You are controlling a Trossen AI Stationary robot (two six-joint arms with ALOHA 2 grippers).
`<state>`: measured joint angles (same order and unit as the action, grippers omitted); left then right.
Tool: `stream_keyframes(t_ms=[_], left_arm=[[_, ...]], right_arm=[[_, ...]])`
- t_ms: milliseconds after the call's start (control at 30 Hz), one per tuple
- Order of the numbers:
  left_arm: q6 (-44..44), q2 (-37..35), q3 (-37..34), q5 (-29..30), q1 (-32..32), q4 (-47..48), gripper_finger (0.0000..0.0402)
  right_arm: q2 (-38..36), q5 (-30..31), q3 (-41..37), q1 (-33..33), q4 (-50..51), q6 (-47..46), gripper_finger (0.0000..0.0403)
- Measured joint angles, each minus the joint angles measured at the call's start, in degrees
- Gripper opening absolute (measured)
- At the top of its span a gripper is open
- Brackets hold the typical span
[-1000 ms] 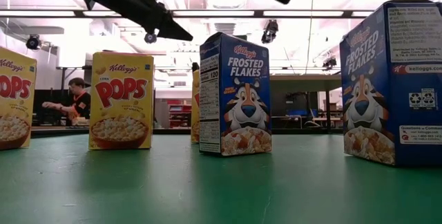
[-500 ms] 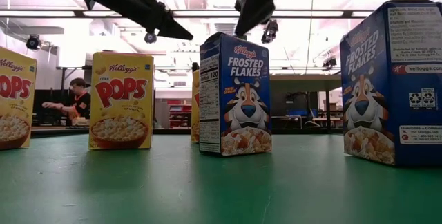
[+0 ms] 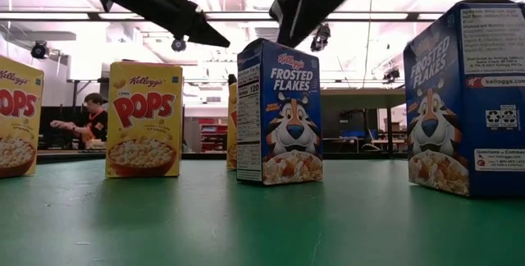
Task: Stack cereal on shelf
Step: Put the left blue cereal box on the shelf
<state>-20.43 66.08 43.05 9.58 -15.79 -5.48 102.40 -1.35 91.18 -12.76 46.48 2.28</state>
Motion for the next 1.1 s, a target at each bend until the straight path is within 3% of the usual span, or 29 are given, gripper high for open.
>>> stream_keyframes(t_ms=[200, 733, 900, 1100], left_arm=[[0.5, 0.0, 0.0, 0.0, 0.0, 0.2, 0.023], [0.5, 0.0, 0.0, -0.1, 0.0, 0.2, 0.023], [0.5, 0.0, 0.0, -0.1, 0.0, 0.2, 0.023], [0.5, 0.0, 0.0, -0.1, 0.0, 0.2, 0.023]], right_arm=[[3.2, -0.3, 0.0, 0.0, 0.4, 1.3, 0.0259], [2.0, -0.6, 0.3, 0.0, 1.0, -0.9, 0.0166], [1.9, -0.6, 4.9, 0.1, 8.8, -1.7, 0.016], [1.9, -0.6, 15.9, 1.7, 22.2, -2.5, 0.016]])
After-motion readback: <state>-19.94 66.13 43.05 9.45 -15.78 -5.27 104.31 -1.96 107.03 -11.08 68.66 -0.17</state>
